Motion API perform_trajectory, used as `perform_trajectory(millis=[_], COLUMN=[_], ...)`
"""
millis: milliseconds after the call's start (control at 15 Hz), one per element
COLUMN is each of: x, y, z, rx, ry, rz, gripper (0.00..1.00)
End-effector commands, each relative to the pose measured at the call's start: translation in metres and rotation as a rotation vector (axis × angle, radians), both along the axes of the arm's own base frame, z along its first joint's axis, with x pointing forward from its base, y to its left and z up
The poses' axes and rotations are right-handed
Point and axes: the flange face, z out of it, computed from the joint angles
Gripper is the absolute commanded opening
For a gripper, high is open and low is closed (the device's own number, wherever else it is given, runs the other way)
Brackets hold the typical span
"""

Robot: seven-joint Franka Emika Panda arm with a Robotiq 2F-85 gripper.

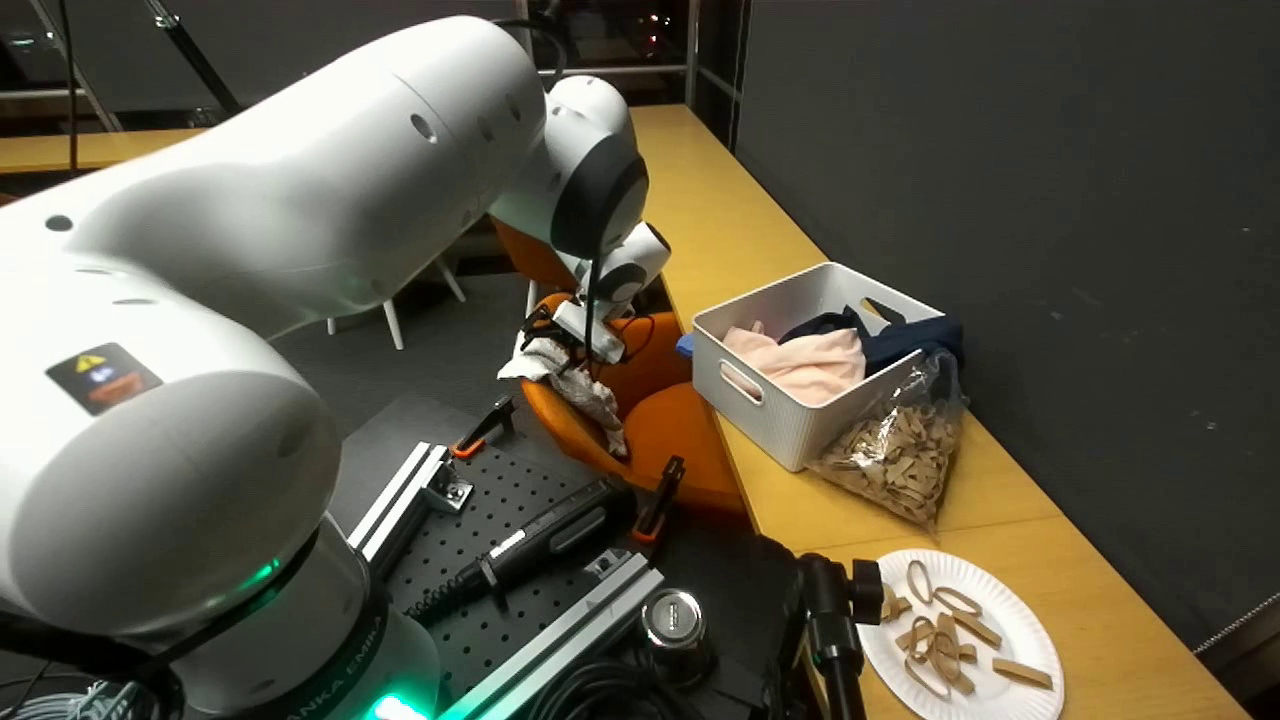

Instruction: Remove the white cloth from the orange chair and put it in the white basket

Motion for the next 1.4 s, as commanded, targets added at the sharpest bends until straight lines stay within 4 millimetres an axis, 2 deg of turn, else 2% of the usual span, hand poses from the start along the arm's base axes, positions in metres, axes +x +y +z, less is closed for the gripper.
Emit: perform_trajectory(millis=[0, 67, 400, 533, 600, 867, 1133, 1333], x=[0.011, 0.012, 0.016, 0.014, 0.014, 0.013, 0.024, 0.037], y=[0.005, 0.006, 0.009, 0.013, 0.014, 0.021, 0.016, -0.004], z=[0.000, 0.000, -0.002, 0.004, 0.007, 0.034, 0.079, 0.121], rx=[0.016, 0.019, 0.035, 0.040, 0.037, 0.026, 0.015, -0.002], ry=[0.010, 0.011, 0.009, 0.009, 0.010, -0.001, -0.054, -0.120], rz=[0.005, 0.006, 0.005, 0.000, -0.007, -0.034, -0.088, -0.154], gripper=[0.63, 0.53, 0.16, 0.03, 0.00, 0.02, 0.02, 0.02])
